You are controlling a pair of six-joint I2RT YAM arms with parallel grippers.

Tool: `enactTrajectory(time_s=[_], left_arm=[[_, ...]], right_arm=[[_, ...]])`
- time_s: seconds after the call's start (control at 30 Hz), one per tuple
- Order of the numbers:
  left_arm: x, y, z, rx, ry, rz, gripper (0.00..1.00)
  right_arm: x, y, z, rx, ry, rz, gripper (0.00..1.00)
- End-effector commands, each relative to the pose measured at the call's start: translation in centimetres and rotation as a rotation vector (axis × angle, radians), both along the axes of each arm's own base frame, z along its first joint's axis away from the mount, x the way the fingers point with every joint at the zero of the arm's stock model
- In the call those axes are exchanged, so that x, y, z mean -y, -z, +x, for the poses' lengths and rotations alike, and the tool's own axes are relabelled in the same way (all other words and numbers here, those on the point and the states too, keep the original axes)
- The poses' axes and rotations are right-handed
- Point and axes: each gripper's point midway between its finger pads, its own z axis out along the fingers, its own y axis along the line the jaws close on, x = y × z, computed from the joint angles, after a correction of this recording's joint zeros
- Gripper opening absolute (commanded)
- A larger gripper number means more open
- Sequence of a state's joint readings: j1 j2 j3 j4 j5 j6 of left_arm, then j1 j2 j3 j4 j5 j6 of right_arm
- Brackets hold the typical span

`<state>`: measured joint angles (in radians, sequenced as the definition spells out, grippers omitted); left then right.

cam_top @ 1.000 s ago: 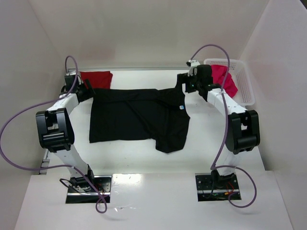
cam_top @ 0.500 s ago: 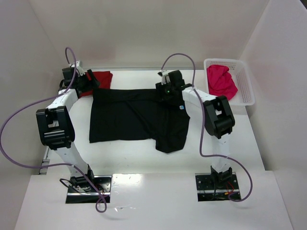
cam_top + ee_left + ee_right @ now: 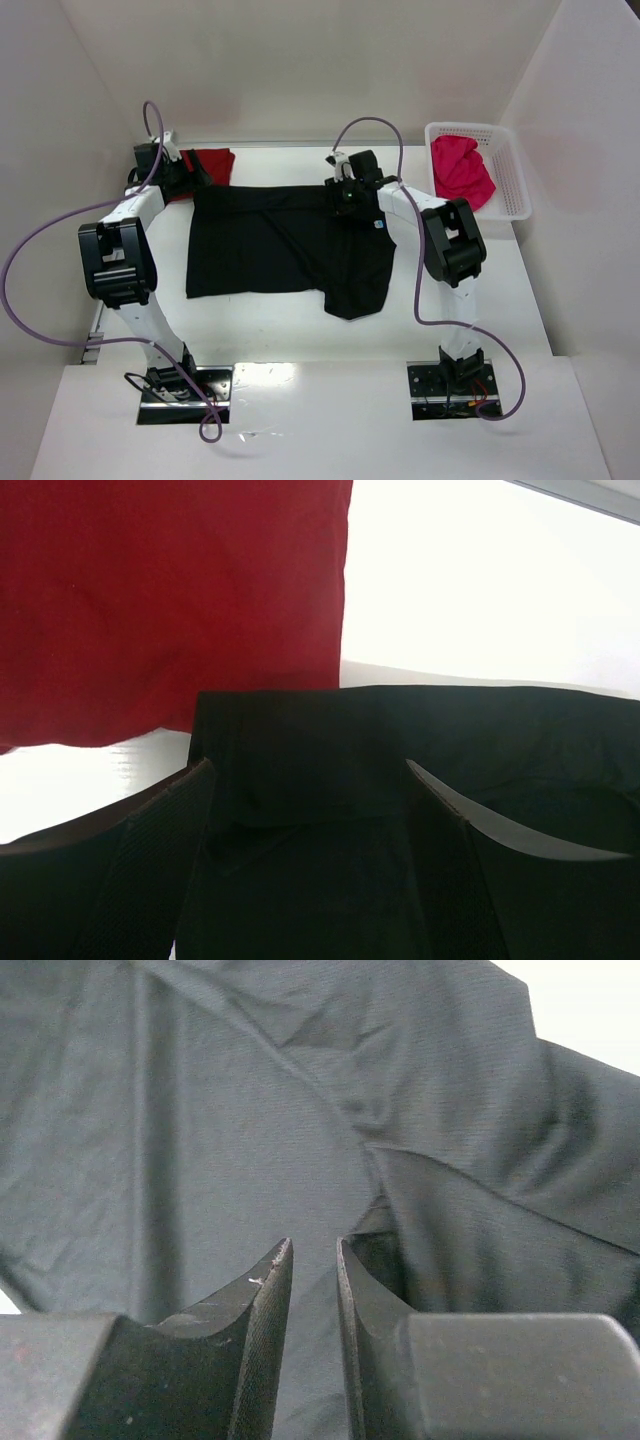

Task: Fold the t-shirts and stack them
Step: Fold the flattened tshirt in 1/3 of the way

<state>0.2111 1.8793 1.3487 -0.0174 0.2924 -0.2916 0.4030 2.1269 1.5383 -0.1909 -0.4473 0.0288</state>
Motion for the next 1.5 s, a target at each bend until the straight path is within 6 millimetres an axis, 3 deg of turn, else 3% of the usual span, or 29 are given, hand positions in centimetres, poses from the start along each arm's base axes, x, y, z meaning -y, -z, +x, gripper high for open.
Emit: enactTrajectory(time_s=[0.0,0.03,0.07,0.17,0.23,0.33,0.37,0.4,0.47,0.5,0.53,0.57,0.63,0.67,0.77,0.8,0.9,1.0,1.1,1.2,1.27,1.37,1.4,1.43,1.47], left_arm=[[-0.1,-1.8,1.3,0.063,0.026,0.029,0.82],[0.0,-1.6,1.2,0.054,0.027,0.027,0.82],[0.0,-1.6,1.2,0.054,0.027,0.027,0.82],[0.0,-2.2,0.9,0.066,0.031,0.038,0.82],[0.0,-2.8,0.9,0.076,0.031,0.04,0.82],[0.1,-2.3,0.2,0.058,0.031,0.036,0.82],[0.2,-2.3,-0.2,0.058,0.037,0.044,0.81],[1.2,-3.4,-0.4,0.086,0.099,0.026,0.79],[3.9,-3.4,-1.3,0.105,0.232,0.023,0.77],[5.7,-3.9,-1.8,0.122,0.31,0.016,0.77],[9.1,-3.9,-2.4,0.125,0.417,0.01,0.77],[10.6,-3.2,-2.8,0.104,0.477,0.038,0.77],[14.1,-3.8,-2.9,0.113,0.589,0.031,0.77],[17.1,-3.0,-3.3,0.096,0.663,0.018,0.77],[22.3,-1.7,-4.1,0.069,0.759,0.023,0.77],[23.5,-1.3,-4.3,0.062,0.776,0.013,0.77],[26.0,-0.5,-4.0,0.049,0.775,0.013,0.78],[27.9,0.1,-3.5,0.043,0.749,0.019,0.79],[29.3,1.3,-2.9,0.016,0.7,0.025,0.81],[31.3,1.9,-2.3,0.006,0.63,0.027,0.81],[32.5,2.3,-2.0,0.0,0.593,-0.043,0.75],[34.2,1.7,-2.0,0.014,0.578,-0.105,0.7],[34.5,2.4,-2.1,0.003,0.576,-0.097,0.67],[34.8,1.4,-1.7,0.02,0.577,-0.099,0.67],[35.3,1.8,-1.8,0.011,0.575,-0.087,0.67]], right_arm=[[-0.6,-2.3,-0.1,0.03,-0.042,0.037,0.3],[-0.3,-2.4,-0.2,0.036,-0.03,0.027,0.34],[0.0,-3.1,0.1,0.056,-0.014,0.019,0.45],[0.8,-4.8,0.9,0.141,0.052,-0.017,0.66],[2.5,-4.1,2.1,0.171,0.145,-0.094,0.68],[3.3,-4.0,3.1,0.18,0.201,-0.129,0.67],[3.4,-3.1,2.9,0.166,0.19,-0.147,0.64],[3.1,-3.1,2.8,0.169,0.189,-0.153,0.62],[3.3,-3.1,2.9,0.172,0.197,-0.16,0.59],[3.3,-3.1,2.9,0.167,0.203,-0.155,0.56],[3.2,-2.8,2.9,0.168,0.21,-0.146,0.49],[2.9,-3.7,2.4,0.172,0.189,-0.122,0.44],[2.6,-3.2,1.5,0.159,0.164,-0.103,0.35],[2.4,-2.8,1.1,0.149,0.145,-0.09,0.27],[2.7,-2.2,0.0,0.122,0.135,-0.097,0.13],[3.0,-2.5,-0.7,0.116,0.135,-0.099,0.13],[3.6,-2.6,-2.0,0.118,0.123,-0.112,0.12],[4.5,-4.0,-2.2,0.151,0.153,-0.101,0.12],[4.2,-4.3,-2.5,0.143,0.157,-0.072,0.17],[5.7,-5.8,-1.5,0.193,0.236,-0.095,0.33],[6.6,-6.4,-0.8,0.219,0.273,-0.103,0.37],[8.3,-6.5,0.3,0.248,0.351,-0.15,0.37],[8.7,-5.4,0.5,0.235,0.368,-0.177,0.37],[9.6,-4.8,0.8,0.222,0.406,-0.19,0.35],[9.6,-5.0,1.5,0.232,0.415,-0.191,0.31]])
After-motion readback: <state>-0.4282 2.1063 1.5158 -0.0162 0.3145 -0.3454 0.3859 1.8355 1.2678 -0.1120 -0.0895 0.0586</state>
